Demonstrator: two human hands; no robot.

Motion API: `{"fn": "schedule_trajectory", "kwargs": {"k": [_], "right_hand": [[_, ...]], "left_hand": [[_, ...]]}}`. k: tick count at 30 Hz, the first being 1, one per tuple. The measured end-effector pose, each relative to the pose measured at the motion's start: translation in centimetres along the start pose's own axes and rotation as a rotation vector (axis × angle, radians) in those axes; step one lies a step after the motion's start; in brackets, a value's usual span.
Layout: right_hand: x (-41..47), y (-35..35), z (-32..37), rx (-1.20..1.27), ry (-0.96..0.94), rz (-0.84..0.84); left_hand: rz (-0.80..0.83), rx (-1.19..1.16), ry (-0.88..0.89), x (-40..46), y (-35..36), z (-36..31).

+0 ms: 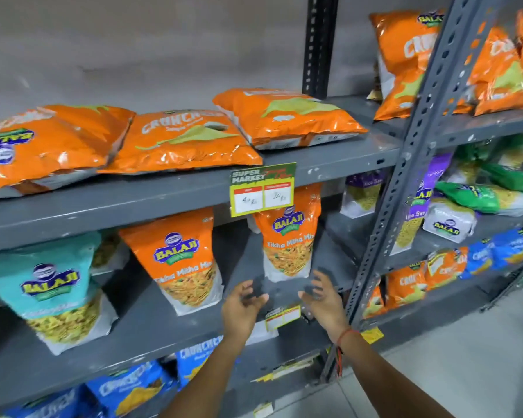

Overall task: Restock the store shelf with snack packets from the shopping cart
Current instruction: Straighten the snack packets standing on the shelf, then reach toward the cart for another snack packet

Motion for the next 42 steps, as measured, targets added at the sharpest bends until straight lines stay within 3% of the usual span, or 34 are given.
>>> {"fn": "schedule_trajectory", "kwargs": {"k": [5,11,18,25,29,34,42], "right_hand": [[5.1,-2.3,-1.0,0.017,0.068,0.073],[8.6,-1.7,-1.2,-0.156,-0.024,0.198],[10.7,-2.2,-1.6,-0.239,-0.090,0.163],[9.9,-1.7,-2.5,-0.142,-0.055,0.081],[7.2,-0.6,-2.4,-0.042,-0.026,-0.149],[0.4,5.8,-0.7,0.022,-0.062,-0.248],[-12.9,25.5,2.3,-0.009,-0.200,0.144]], "left_hand": [[-0.006,-0.064,-0.081,3.7,5.0,0.3],[-0.079,-0.030,-0.097,5.1,7.5,0.5],[-0.121,-0.008,-0.044,5.6,8.4,0.5],[-0.151,-0.034,-0.045,4.0,7.0,0.2],[-0.198,-0.039,-0.028,1.4,2.8,0.5],[-0.291,-0.042,0.010,-3.8,-7.2,1.3],[-0.605,-0.030,-0.010,-13.4,-30.1,4.3]]}}
Point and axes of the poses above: each hand's wrist, its own x-axis towards the middle knuckle, its own y-axis out of the palm, z = x × y, the point moved 4 cm from there along x, towards the middle knuckle, and after that the axes turned 2 degrees about -y, right-handed, at the moved point
